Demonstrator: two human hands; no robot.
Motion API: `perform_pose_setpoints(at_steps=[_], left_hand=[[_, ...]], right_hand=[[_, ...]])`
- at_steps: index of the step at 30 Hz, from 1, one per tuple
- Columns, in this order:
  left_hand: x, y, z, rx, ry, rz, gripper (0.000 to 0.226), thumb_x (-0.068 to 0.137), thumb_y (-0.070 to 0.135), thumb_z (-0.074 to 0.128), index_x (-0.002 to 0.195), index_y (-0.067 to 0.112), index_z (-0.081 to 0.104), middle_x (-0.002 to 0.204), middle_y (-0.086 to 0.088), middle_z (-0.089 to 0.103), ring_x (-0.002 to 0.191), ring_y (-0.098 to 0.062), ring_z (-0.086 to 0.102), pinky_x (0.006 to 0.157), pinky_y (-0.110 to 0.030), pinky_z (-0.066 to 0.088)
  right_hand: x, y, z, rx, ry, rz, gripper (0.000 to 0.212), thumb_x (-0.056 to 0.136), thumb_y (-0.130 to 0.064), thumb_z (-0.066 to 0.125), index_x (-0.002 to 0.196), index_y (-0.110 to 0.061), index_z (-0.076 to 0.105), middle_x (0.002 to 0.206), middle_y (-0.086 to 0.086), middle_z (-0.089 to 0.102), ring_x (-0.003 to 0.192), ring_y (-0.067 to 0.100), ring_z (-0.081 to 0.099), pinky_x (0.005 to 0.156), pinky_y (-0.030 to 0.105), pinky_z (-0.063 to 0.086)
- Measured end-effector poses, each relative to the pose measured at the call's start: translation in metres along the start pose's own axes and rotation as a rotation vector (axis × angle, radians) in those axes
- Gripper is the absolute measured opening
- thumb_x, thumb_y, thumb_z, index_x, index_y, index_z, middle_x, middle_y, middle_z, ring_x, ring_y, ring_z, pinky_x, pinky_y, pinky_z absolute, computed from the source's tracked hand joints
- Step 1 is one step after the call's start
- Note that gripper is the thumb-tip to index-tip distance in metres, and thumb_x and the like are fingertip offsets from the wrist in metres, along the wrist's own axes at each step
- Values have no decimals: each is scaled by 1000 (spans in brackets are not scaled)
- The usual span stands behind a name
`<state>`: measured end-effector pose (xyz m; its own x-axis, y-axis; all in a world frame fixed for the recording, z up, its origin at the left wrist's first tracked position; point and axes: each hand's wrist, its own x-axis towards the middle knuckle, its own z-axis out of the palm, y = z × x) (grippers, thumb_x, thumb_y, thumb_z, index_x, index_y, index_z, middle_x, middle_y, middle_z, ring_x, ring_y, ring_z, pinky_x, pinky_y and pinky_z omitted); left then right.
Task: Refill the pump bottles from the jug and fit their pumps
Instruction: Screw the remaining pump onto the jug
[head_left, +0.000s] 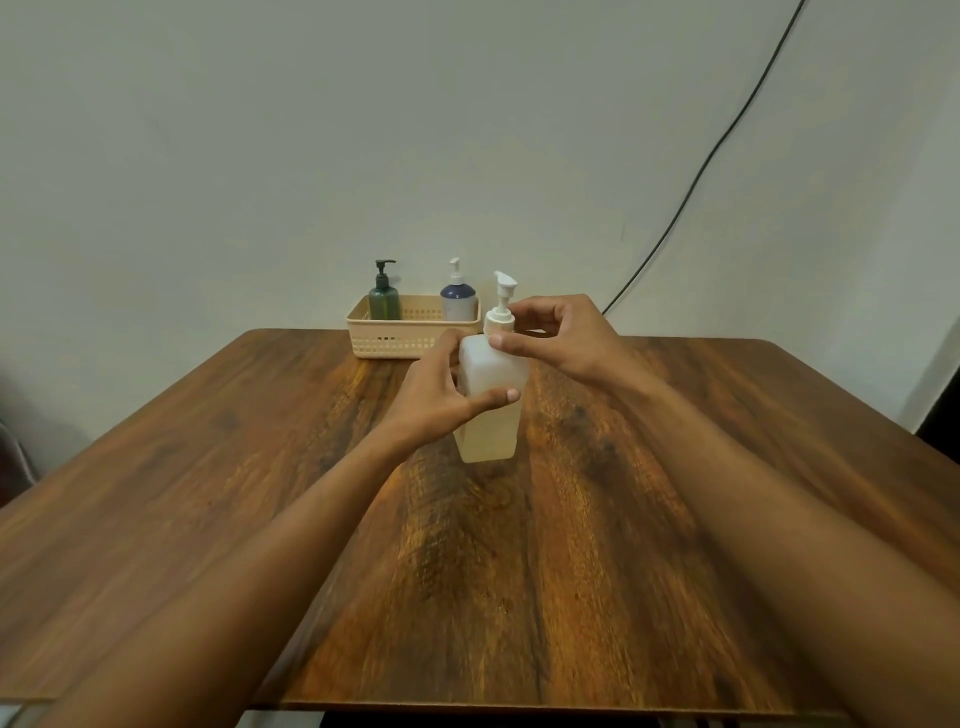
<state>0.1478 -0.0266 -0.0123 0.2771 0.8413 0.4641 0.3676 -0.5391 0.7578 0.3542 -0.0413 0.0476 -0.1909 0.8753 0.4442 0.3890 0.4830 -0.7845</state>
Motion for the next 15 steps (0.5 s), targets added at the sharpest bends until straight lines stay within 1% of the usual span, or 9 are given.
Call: perform_pose_setpoints(at_steps=[3,6,8,9,11,13,14,15], left_hand=[[-1,0,1,26,7,15,83,69,60,85,135,25,49,132,2,61,117,-20,63,95,-46,60],[-2,3,4,40,11,19,85,66,67,82,133,25,50,129,4,62,115,-18,64,92,-45,61],[-3,3,6,47,7,24,84,65,68,81,132,27,50,127,5,63,114,-16,64,90,-44,62],[-4,3,7,50,5,25,83,67,68,82,132,27,50,128,5,63,114,-16,64,90,-44,62],[-5,2,9,55,-2,24,84,68,67,82,133,27,49,130,5,62,117,-17,63,91,-46,61],[-6,0,10,59,-14,12,88,66,69,82,135,28,49,132,4,62,118,-18,63,92,-46,61],[-7,-1,11,59,-19,4,88,64,69,82,135,28,49,131,5,62,117,-18,63,91,-47,61],[-7,-1,12,58,-21,-3,88,64,69,83,134,28,49,129,5,62,115,-17,64,91,-47,61]], right_hand=[[2,-4,-4,-49,-27,30,25,86,-29,92,109,-27,82,103,-18,83,103,-2,77,85,14,59],[3,-3,-4,-54,18,25,22,80,-31,96,93,-25,80,92,-11,82,89,2,77,78,18,58],[3,0,1,-91,65,16,30,77,-36,98,84,-24,71,85,-9,77,82,8,71,73,24,57],[3,1,3,-128,74,26,34,76,-40,98,85,-25,69,89,-9,76,84,12,72,75,29,59],[1,1,6,-146,55,61,42,77,-44,96,100,-20,71,105,-3,78,99,18,75,86,36,63],[0,-2,1,-17,16,104,55,80,-46,92,120,-15,70,120,1,77,112,16,75,97,35,62],[0,-4,-3,69,-7,131,57,82,-47,88,125,-15,72,123,3,78,116,16,75,101,35,61],[0,-6,-7,144,-41,153,54,85,-46,85,127,-14,74,125,5,78,119,18,74,104,36,61]])
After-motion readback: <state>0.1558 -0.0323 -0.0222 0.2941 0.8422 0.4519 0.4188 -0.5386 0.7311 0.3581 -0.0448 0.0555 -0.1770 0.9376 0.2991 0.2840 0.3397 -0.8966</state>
